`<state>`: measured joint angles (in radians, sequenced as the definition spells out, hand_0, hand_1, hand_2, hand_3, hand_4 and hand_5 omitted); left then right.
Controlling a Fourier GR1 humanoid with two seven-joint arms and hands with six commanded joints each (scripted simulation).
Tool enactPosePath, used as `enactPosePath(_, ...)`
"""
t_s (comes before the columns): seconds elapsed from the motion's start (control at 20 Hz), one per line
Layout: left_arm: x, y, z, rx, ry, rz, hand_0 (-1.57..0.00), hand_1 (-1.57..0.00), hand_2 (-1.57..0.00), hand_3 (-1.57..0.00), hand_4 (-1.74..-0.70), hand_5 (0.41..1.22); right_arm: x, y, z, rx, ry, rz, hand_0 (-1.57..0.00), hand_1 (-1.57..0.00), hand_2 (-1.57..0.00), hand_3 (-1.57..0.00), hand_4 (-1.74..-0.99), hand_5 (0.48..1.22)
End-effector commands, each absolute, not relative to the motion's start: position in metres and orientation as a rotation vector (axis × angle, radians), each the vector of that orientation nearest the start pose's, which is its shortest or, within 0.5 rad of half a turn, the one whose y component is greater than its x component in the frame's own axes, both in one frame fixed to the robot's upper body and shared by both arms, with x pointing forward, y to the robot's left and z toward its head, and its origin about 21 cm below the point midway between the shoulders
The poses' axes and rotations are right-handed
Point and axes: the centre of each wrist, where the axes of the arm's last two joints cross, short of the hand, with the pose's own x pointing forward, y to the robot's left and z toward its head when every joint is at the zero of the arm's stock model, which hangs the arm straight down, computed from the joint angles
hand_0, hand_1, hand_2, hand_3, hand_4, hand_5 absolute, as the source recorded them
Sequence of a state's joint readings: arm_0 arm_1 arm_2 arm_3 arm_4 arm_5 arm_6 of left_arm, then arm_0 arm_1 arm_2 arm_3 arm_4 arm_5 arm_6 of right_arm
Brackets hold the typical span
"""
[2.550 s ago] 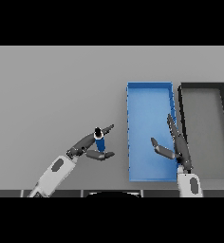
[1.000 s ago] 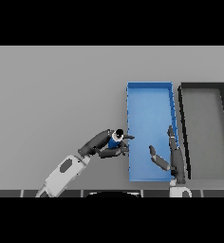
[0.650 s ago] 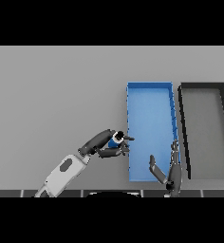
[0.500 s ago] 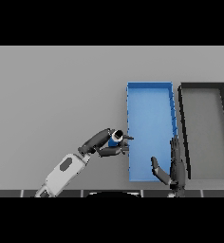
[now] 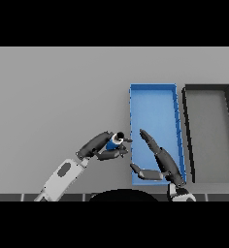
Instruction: Pick up the blue pipe and place it into the blue bin.
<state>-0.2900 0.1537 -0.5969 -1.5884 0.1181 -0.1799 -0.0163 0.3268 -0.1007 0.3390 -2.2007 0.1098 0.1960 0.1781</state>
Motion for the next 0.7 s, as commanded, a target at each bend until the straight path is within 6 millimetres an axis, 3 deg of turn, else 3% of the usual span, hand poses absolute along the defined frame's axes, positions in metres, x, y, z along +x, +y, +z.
enactPosePath(0.0,0.256,0.097,0.052,-0.604,-1.654,-0.809,-1.57,-1.57,-1.57,-1.44,-1.73,1.221,0.155,-0.193,0.101,0.191,-1.697,0.465,0.0,0.0,0.0,0.0,-1.297,0.522)
enactPosePath(0.25,0.258,0.093,0.048,-0.605,-1.646,-0.81,-1.57,-1.57,-1.57,-1.44,-1.73,1.221,0.184,-0.175,0.131,0.25,-1.712,0.657,0.0,0.0,0.0,0.0,-1.304,0.532)
enactPosePath(0.45,0.259,0.098,0.046,-0.653,-1.674,-0.82,-1.57,-1.57,-1.57,-1.47,-1.73,1.221,0.207,-0.153,0.144,0.308,-1.703,0.752,0.0,0.0,0.0,0.0,-1.26,0.531)
enactPosePath(0.65,0.265,0.098,0.05,-0.669,-1.648,-0.816,-1.57,-1.57,-1.57,-1.51,-1.73,1.221,0.216,-0.139,0.156,0.344,-1.724,0.784,0.0,0.0,0.0,0.0,-1.226,0.52)
